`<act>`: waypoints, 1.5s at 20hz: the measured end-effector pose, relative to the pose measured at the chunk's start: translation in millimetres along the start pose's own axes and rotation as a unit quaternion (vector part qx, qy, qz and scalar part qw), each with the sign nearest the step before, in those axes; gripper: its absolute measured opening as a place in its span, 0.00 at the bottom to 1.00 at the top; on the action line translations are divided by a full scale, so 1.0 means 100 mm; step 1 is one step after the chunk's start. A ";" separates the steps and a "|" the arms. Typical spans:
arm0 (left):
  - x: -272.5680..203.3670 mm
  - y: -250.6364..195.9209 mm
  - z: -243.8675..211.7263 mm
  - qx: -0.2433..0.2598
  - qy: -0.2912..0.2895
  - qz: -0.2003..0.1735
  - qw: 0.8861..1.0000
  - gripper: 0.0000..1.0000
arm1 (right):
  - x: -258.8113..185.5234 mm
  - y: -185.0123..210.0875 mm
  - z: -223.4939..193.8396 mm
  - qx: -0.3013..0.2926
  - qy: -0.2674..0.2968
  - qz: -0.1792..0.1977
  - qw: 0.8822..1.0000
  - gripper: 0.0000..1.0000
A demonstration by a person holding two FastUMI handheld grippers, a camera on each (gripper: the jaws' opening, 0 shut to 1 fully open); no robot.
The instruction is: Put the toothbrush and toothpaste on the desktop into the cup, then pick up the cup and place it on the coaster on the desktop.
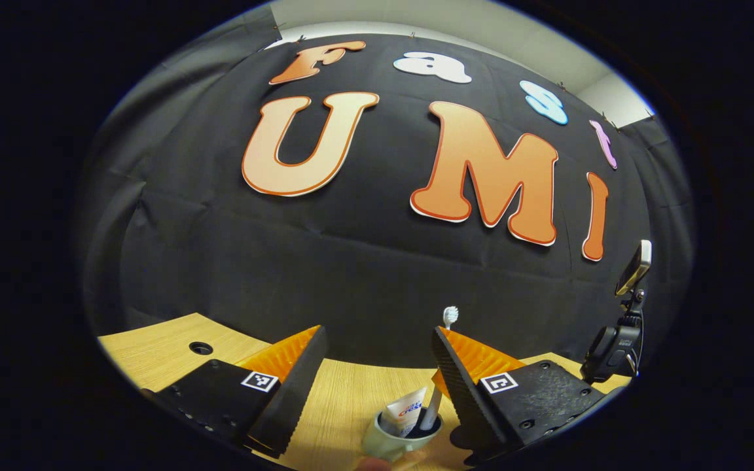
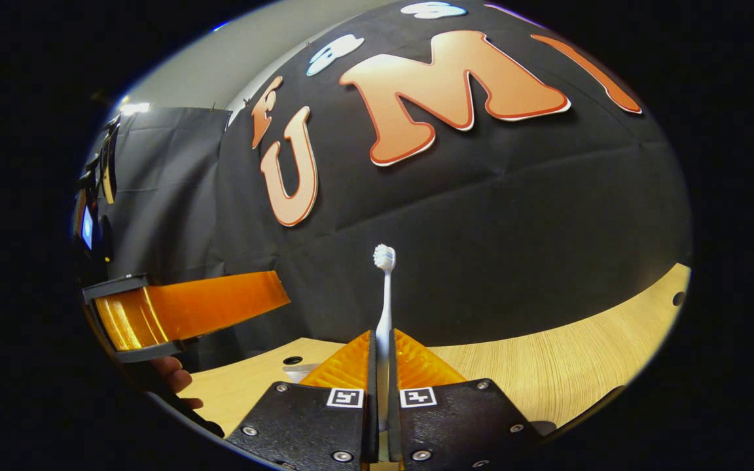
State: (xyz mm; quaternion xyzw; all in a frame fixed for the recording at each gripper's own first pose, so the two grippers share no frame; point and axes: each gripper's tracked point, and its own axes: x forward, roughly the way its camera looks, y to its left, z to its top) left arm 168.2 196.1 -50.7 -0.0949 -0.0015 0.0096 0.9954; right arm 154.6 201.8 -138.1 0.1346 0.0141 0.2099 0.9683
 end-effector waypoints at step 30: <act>-0.65 -0.38 -0.97 0.111 0.374 -0.020 0.920 0.97 | -0.79 -0.23 1.06 -0.105 -0.004 -0.005 0.994 0.88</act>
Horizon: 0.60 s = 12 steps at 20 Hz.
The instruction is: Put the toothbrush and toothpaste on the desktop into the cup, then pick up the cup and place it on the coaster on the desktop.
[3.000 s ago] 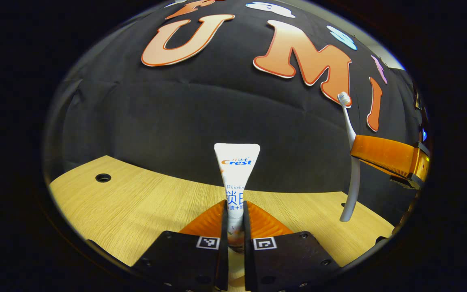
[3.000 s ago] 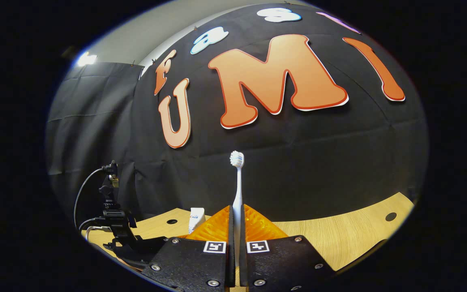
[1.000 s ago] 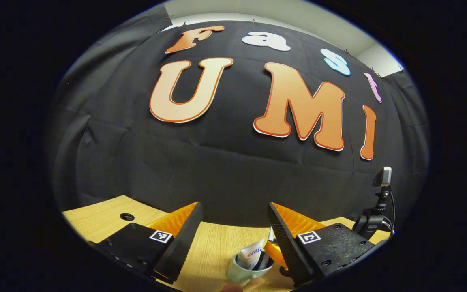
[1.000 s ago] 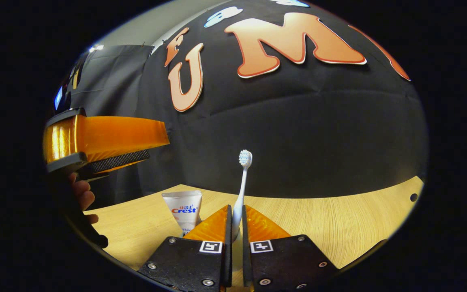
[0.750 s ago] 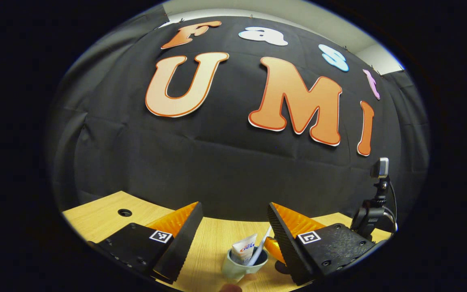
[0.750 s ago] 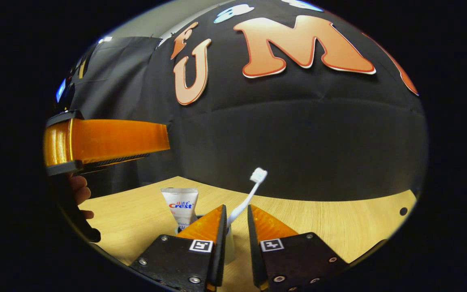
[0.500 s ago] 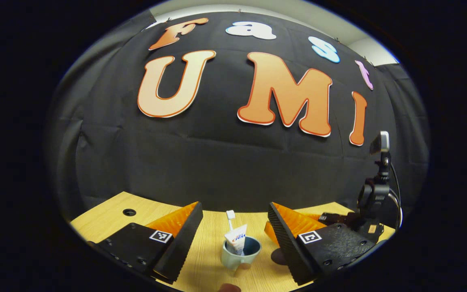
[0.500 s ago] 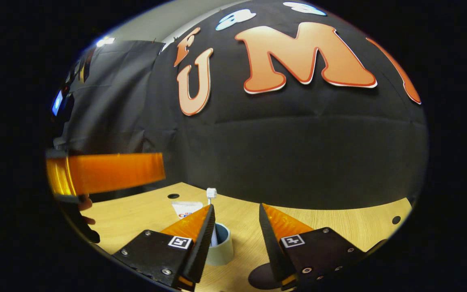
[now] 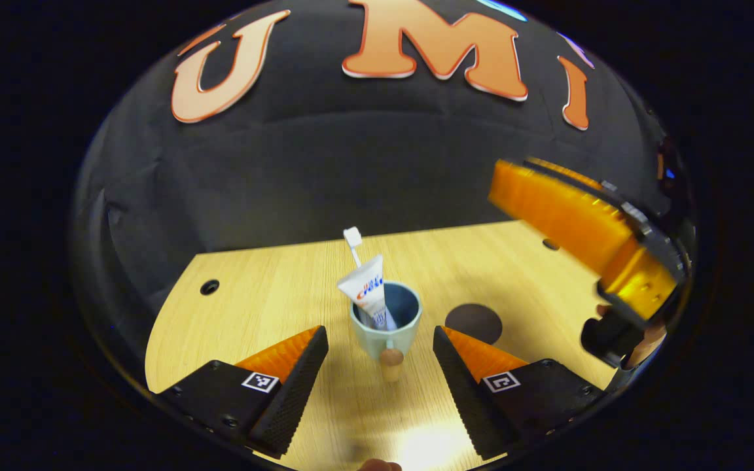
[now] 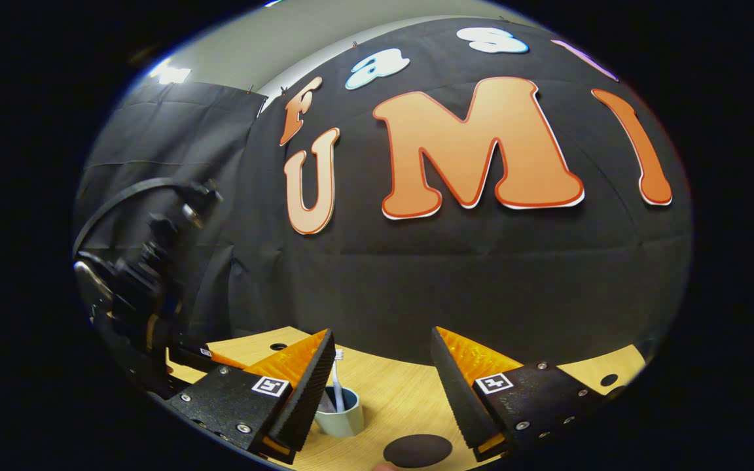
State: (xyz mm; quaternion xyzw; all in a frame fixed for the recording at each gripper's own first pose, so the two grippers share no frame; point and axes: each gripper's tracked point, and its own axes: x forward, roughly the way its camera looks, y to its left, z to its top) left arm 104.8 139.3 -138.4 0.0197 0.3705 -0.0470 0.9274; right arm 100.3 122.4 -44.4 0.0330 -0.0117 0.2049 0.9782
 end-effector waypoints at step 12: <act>0.27 0.04 -0.07 0.013 0.222 0.004 0.975 0.86 | -0.49 -0.10 0.50 -0.049 -0.048 0.005 0.998 0.90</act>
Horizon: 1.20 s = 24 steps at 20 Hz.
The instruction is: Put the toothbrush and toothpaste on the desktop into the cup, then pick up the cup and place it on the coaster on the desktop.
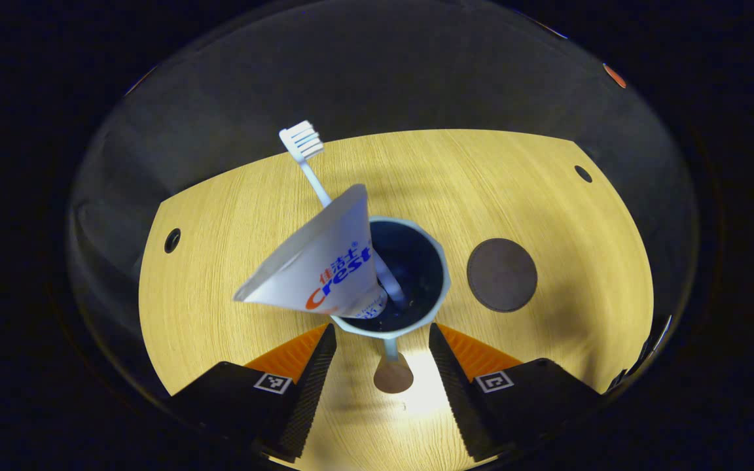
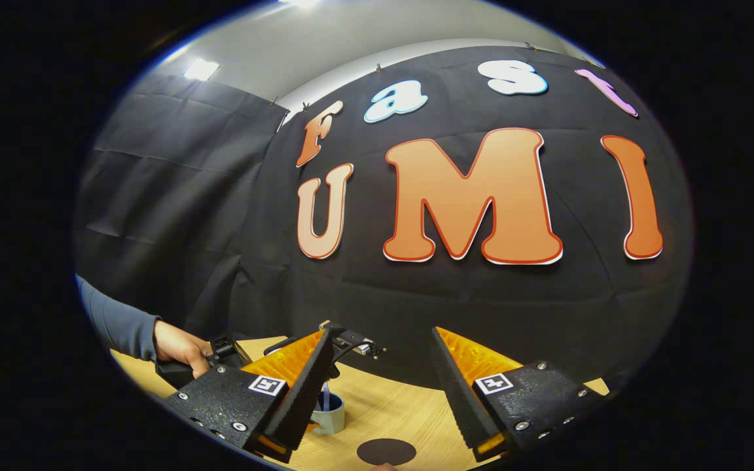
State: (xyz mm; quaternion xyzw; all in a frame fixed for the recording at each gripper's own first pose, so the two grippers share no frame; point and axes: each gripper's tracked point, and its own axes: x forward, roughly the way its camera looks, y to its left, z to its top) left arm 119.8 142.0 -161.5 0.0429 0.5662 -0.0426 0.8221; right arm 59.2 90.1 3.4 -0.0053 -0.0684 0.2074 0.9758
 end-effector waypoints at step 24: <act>-0.21 -0.06 0.07 0.026 -0.041 -0.065 0.997 0.25 | -0.22 -0.48 0.20 0.038 -0.017 -0.052 0.998 0.90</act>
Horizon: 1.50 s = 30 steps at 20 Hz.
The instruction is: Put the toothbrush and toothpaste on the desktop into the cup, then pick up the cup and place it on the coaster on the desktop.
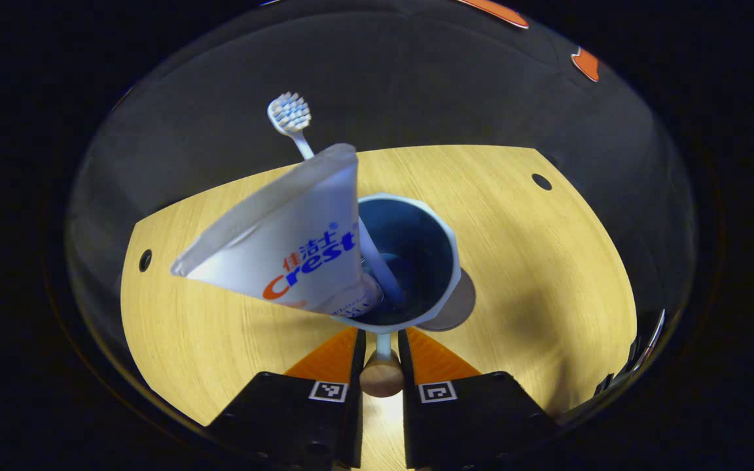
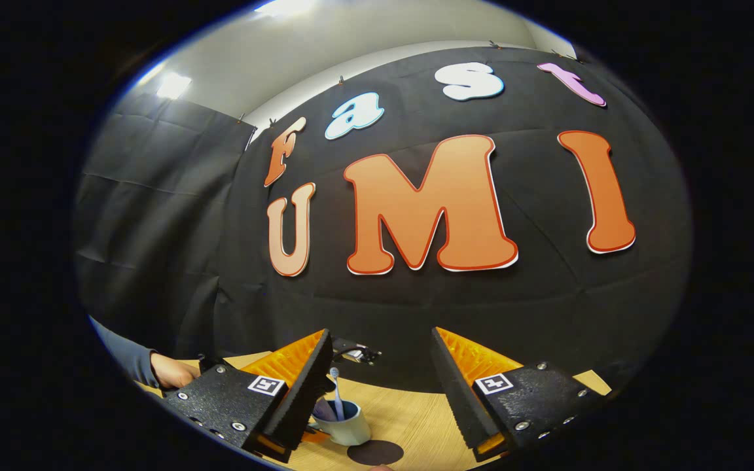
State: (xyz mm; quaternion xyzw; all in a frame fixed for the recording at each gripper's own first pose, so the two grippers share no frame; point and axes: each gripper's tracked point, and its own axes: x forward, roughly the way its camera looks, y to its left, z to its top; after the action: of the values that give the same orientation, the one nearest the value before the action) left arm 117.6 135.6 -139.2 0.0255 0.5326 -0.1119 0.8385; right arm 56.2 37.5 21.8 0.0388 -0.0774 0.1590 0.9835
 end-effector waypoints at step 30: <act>-1.33 0.46 1.00 0.002 -0.400 0.125 0.908 0.94 | -0.28 -0.43 0.27 -0.018 -0.007 -0.074 0.997 0.90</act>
State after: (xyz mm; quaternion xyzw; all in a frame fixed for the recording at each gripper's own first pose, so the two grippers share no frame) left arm 162.2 185.1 20.1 0.0472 0.1445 -0.0081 0.9883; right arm 40.1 -13.9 41.6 0.0278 -0.0839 0.0840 0.9925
